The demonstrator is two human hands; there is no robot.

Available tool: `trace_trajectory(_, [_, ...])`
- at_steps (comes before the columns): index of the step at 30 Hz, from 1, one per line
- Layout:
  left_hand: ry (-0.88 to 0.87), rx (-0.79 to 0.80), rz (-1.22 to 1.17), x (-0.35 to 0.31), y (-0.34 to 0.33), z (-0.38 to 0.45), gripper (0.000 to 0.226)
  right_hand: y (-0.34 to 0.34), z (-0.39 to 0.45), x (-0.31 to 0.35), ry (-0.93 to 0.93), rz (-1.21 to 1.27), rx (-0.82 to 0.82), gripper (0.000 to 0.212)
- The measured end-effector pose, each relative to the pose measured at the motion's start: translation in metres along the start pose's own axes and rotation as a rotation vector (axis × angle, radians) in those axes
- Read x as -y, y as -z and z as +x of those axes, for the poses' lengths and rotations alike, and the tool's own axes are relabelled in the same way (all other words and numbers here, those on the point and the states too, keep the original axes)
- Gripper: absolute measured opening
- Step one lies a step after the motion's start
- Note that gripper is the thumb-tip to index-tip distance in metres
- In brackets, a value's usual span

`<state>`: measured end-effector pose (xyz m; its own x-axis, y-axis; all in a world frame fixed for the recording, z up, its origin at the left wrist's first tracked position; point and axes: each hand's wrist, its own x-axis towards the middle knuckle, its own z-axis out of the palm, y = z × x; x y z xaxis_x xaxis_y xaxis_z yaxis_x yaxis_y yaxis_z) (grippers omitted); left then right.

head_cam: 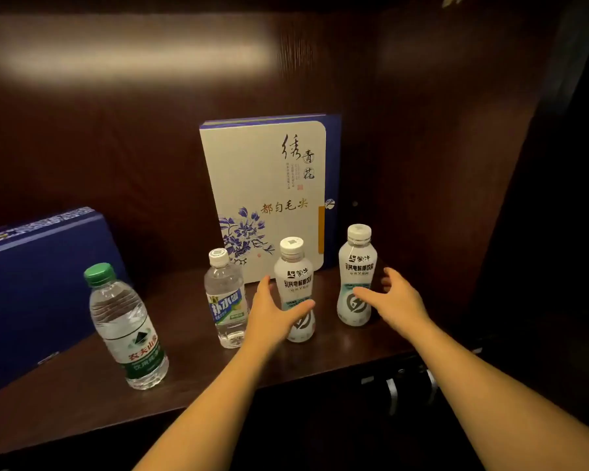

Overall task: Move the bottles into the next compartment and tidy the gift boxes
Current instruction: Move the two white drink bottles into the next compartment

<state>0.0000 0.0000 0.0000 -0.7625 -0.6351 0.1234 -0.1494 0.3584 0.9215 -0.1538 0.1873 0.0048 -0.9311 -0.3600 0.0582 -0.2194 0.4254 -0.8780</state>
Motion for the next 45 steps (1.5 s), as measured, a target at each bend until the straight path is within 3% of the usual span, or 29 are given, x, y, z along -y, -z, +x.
trace_trajectory(3, [0.015, -0.023, -0.148, 0.003, -0.014, 0.007, 0.096, -0.01, 0.017, -0.004, 0.023, 0.097, 0.073, 0.106])
trace_trajectory(6, [0.008, -0.082, -0.176, 0.006, -0.029, 0.013, 0.074, -0.023, 0.028, -0.009, 0.055, 0.187, 0.135, 0.09])
trace_trajectory(11, [0.006, -0.271, -0.202, 0.009, -0.047, 0.017, 0.058, -0.04, 0.038, -0.011, 0.094, 0.366, 0.144, 0.071])
trace_trajectory(16, [-0.01, -0.33, -0.175, 0.011, -0.054, 0.018, 0.054, -0.053, 0.041, -0.017, 0.094, 0.425, 0.086, 0.048])
trace_trajectory(25, [-0.031, -0.392, -0.161, 0.001, -0.056, 0.008, 0.052, -0.046, 0.034, -0.006, 0.091, 0.382, 0.089, 0.05])
trace_trajectory(37, [-0.063, -0.353, -0.169, -0.019, -0.054, -0.068, 0.049, 0.005, -0.052, -0.019, 0.098, 0.376, 0.019, 0.043])
trace_trajectory(45, [-0.093, -0.182, -0.24, -0.059, -0.112, -0.128, 0.053, 0.083, -0.118, -0.043, 0.079, 0.354, -0.146, 0.04])
